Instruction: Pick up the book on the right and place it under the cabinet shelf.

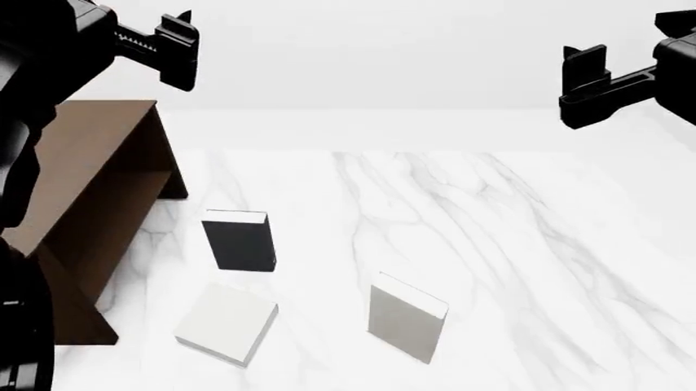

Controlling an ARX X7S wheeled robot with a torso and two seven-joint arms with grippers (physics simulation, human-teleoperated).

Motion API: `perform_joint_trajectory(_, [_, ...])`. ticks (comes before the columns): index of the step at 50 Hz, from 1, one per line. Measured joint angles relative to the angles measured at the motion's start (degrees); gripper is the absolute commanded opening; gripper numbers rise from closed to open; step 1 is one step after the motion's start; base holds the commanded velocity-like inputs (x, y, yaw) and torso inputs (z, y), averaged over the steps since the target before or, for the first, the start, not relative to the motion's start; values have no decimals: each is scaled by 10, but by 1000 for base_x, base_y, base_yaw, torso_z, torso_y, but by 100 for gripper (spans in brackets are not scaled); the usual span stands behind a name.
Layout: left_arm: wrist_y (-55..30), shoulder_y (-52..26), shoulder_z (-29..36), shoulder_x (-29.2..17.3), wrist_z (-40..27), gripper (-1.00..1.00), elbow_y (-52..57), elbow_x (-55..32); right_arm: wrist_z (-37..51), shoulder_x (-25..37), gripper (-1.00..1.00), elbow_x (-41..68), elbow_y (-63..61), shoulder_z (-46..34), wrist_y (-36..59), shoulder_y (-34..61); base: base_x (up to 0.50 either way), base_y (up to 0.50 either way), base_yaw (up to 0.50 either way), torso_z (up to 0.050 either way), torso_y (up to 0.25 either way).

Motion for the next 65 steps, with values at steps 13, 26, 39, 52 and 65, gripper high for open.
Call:
perform_joint_trajectory(13, [-10,3,5,-2,3,100,3,-4,-1,1,100,2,-2,-3,-1,-6,0,0,0,0,-180])
perform_joint_trajectory(26, [-16,6,10,-3,6,100,9,-9,-2,3,100,2,-2,-5,-3,-10,0,0,0,0,-180])
perform_joint_trajectory(39, [-16,9,12,-4,7,100,10,-12,-3,5,100,1,0,-7,-5,-13,0,0,0,0,-180])
perform_joint_trajectory(52, [-15,13,13,-6,7,100,11,-14,-3,5,100,1,0,-9,-6,-16,0,0,0,0,-179])
perform_joint_trajectory(65, [-31,21,6,-7,13,100,32,-23,-1,7,100,4,-2,-8,-8,-20,0,0,0,0,-27])
